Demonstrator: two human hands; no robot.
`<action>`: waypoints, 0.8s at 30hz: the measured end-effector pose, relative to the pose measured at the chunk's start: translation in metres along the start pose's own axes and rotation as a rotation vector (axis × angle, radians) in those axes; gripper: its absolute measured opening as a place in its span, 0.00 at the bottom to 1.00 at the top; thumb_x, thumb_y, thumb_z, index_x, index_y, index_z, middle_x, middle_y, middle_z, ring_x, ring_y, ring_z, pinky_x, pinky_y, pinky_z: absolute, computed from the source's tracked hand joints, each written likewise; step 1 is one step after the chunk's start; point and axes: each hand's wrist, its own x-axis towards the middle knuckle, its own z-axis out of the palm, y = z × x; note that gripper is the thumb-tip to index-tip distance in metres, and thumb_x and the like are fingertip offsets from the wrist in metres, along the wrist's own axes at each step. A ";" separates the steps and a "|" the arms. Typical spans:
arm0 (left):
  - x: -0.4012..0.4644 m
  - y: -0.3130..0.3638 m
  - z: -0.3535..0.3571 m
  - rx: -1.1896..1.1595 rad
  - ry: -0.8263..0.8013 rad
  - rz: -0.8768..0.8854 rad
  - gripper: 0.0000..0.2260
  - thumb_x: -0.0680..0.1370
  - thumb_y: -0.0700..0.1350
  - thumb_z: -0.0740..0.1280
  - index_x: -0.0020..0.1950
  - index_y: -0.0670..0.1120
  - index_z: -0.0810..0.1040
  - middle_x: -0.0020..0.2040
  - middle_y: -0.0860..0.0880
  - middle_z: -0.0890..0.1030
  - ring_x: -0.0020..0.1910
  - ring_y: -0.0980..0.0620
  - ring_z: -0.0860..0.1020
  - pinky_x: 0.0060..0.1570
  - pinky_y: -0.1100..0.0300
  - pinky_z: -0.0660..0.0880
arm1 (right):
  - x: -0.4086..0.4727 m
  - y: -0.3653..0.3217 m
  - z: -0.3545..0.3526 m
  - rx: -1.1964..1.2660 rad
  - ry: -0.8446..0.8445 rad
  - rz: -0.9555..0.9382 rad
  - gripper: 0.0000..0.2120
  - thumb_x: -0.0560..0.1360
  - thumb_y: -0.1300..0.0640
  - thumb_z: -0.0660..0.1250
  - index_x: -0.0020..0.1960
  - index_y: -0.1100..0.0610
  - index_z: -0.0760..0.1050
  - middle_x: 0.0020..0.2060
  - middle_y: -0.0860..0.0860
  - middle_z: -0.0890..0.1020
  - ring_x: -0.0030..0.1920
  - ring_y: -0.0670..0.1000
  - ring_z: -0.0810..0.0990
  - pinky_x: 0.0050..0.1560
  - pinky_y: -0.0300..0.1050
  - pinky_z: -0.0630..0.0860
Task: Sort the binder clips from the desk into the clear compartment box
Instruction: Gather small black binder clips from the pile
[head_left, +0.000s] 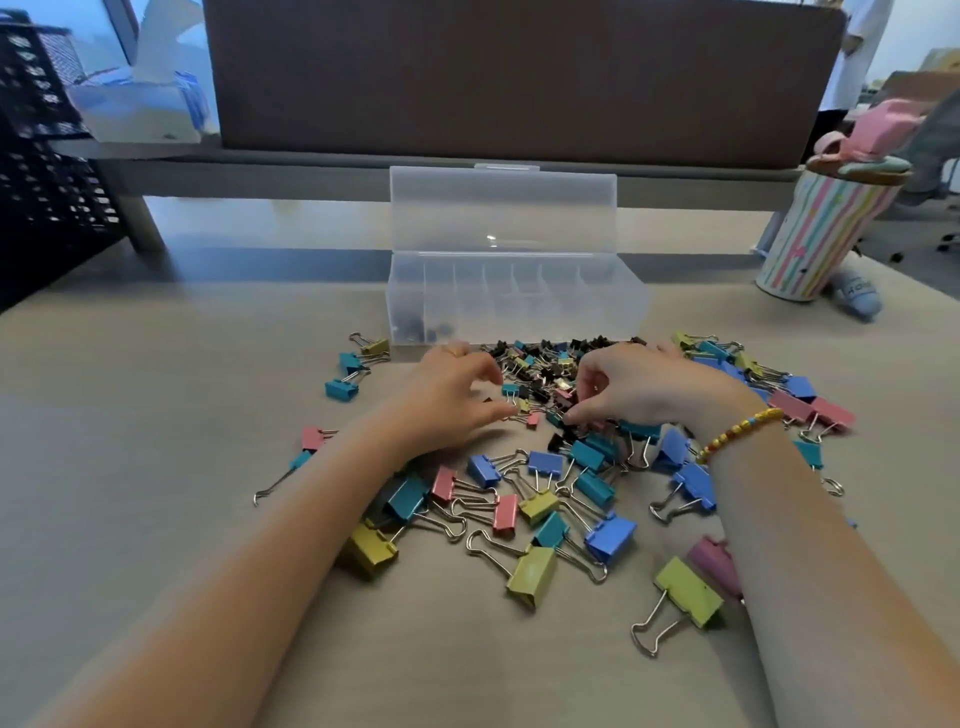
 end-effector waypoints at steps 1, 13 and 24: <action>0.001 0.003 0.000 0.020 0.008 0.009 0.22 0.73 0.58 0.66 0.65 0.51 0.70 0.68 0.48 0.67 0.67 0.50 0.63 0.65 0.57 0.63 | 0.000 0.000 0.001 -0.020 0.000 0.008 0.12 0.72 0.39 0.66 0.40 0.47 0.70 0.40 0.43 0.74 0.51 0.50 0.69 0.67 0.55 0.55; 0.025 0.014 0.010 0.161 -0.176 -0.018 0.44 0.67 0.67 0.66 0.76 0.56 0.49 0.77 0.46 0.39 0.75 0.44 0.37 0.73 0.45 0.42 | 0.008 -0.006 0.008 0.004 0.134 0.010 0.13 0.72 0.39 0.65 0.46 0.47 0.70 0.49 0.48 0.76 0.59 0.53 0.68 0.62 0.52 0.58; 0.032 0.007 0.009 0.182 -0.170 -0.065 0.37 0.71 0.63 0.65 0.75 0.55 0.53 0.77 0.45 0.43 0.76 0.43 0.40 0.73 0.42 0.45 | -0.001 0.003 0.000 -0.121 0.027 0.061 0.15 0.69 0.38 0.67 0.45 0.48 0.72 0.48 0.49 0.71 0.63 0.55 0.66 0.70 0.59 0.50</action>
